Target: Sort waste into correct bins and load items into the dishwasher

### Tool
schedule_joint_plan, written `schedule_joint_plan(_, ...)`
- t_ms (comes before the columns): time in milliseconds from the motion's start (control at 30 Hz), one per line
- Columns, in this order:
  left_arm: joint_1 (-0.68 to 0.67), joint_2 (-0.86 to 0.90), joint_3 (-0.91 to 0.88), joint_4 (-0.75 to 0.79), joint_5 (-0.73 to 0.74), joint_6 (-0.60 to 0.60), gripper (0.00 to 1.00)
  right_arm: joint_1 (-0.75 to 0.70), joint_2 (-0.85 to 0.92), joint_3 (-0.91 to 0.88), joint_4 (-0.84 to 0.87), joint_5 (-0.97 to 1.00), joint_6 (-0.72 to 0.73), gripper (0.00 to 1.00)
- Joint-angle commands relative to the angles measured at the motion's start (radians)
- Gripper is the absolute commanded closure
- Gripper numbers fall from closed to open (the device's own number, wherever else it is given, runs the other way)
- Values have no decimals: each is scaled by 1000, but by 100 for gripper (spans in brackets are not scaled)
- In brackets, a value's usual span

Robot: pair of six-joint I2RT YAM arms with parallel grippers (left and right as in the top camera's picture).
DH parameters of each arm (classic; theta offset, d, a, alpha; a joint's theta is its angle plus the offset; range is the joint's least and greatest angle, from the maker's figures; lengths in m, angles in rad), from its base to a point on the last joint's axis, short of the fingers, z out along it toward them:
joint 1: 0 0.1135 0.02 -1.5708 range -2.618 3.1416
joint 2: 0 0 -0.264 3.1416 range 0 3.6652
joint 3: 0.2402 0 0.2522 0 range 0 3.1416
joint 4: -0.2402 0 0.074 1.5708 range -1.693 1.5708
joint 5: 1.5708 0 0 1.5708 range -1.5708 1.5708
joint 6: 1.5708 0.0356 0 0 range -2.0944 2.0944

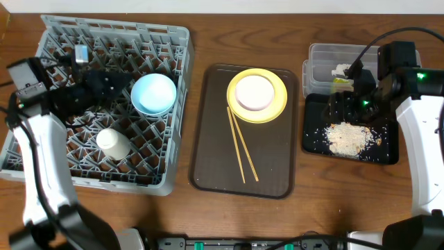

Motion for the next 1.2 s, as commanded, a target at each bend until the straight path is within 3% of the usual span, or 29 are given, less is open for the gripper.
schedule_joint_plan(0, -64, -77, 14, -13, -207, 6, 92, -6, -18, 8, 0, 0, -9, 31)
schedule_joint_plan(200, -301, -159, 14, -30, -595, 31, 92, -6, -18, 8, 0, 0, -9, 31)
schedule_joint_plan(267, -394, -157, 14, -35, -718, 31, 83, -6, -18, 8, 0, 0, -9, 30)
schedule_joint_plan(300, -440, -152, 14, -41, -790, 31, 70, -6, -18, 8, 0, 0, -9, 30)
schedule_joint_plan(567, -723, -51, 13, -85, -1288, 74, 66, -6, -18, 8, -1, -1, -9, 30)
schedule_joint_plan(867, -767, 65, 13, -102, -1442, 74, 65, -6, -18, 8, -1, 0, -9, 30)
schedule_joint_plan(1167, -767, 152, 13, -102, -1471, 74, 65, -6, -18, 8, -1, -1, -9, 30)
